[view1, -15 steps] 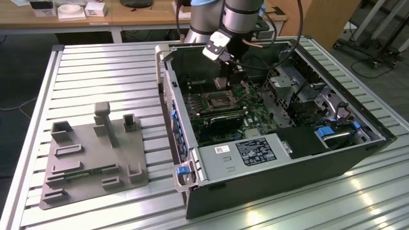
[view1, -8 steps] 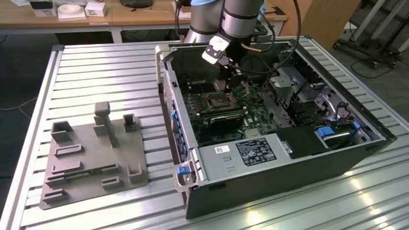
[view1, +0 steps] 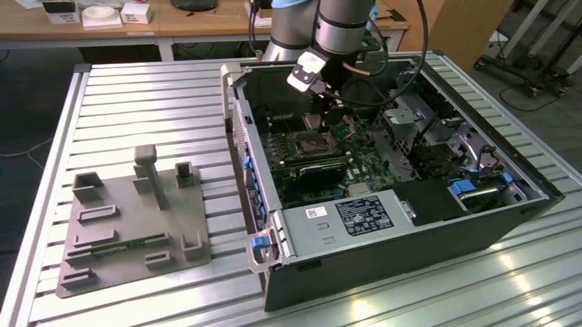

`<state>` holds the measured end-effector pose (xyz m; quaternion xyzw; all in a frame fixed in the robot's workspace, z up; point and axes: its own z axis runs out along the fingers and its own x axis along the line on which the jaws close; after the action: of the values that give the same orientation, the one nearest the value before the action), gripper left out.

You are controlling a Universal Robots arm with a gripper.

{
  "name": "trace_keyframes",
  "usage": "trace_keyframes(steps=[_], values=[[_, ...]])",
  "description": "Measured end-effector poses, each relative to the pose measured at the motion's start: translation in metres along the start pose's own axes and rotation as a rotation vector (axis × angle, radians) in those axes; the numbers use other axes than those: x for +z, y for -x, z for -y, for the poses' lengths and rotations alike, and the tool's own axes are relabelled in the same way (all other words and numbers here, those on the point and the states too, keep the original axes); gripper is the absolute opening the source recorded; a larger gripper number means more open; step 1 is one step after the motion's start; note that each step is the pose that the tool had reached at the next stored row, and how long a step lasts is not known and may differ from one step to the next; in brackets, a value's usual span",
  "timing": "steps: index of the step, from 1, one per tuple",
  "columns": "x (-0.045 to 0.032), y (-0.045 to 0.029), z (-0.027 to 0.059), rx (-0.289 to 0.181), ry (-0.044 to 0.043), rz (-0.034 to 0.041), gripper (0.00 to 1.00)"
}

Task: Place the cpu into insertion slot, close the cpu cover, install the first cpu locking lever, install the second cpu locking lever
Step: 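Place the cpu into insertion slot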

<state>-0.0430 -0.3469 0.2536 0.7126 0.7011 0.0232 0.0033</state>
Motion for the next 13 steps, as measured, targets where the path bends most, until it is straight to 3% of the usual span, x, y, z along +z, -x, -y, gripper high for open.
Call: trace_keyframes(steps=[7,13], values=[[0.0008,-0.0001,0.0000,0.000,0.0001,-0.0005,0.54],[0.0107,0.0000,0.0002,0.000,-0.0062,0.0002,0.54]])
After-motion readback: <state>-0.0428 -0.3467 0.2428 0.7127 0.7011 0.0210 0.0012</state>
